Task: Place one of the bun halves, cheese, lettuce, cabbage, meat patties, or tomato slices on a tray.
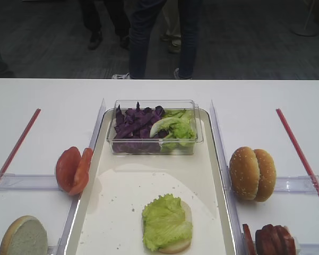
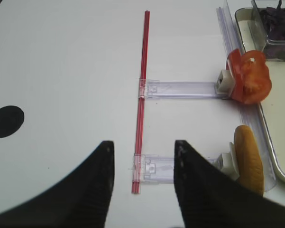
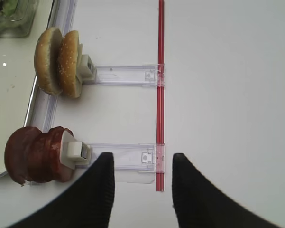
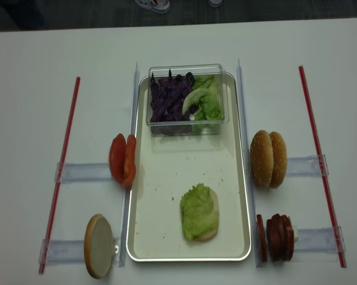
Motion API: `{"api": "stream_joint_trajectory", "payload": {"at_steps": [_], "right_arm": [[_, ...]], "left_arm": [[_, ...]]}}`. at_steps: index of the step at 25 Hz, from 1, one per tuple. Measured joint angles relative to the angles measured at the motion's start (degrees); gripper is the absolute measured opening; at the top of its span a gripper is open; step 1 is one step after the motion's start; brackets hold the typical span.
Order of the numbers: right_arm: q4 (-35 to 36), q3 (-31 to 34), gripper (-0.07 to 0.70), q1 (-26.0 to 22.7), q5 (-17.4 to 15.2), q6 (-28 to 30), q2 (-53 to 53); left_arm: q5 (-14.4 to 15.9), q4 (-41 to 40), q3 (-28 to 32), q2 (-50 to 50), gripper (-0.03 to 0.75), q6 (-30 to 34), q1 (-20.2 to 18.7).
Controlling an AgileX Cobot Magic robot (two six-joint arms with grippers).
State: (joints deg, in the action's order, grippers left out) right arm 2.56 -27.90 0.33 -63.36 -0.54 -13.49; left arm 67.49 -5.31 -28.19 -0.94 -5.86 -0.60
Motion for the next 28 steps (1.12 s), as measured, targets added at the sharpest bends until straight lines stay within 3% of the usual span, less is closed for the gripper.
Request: {"api": "stream_joint_trajectory", "payload": {"at_steps": [28], "right_arm": [[-0.4, 0.0, 0.328, 0.0, -0.1, -0.3, 13.9]], "left_arm": [[0.0, 0.0, 0.0, 0.0, 0.288, 0.0, 0.0]]}}
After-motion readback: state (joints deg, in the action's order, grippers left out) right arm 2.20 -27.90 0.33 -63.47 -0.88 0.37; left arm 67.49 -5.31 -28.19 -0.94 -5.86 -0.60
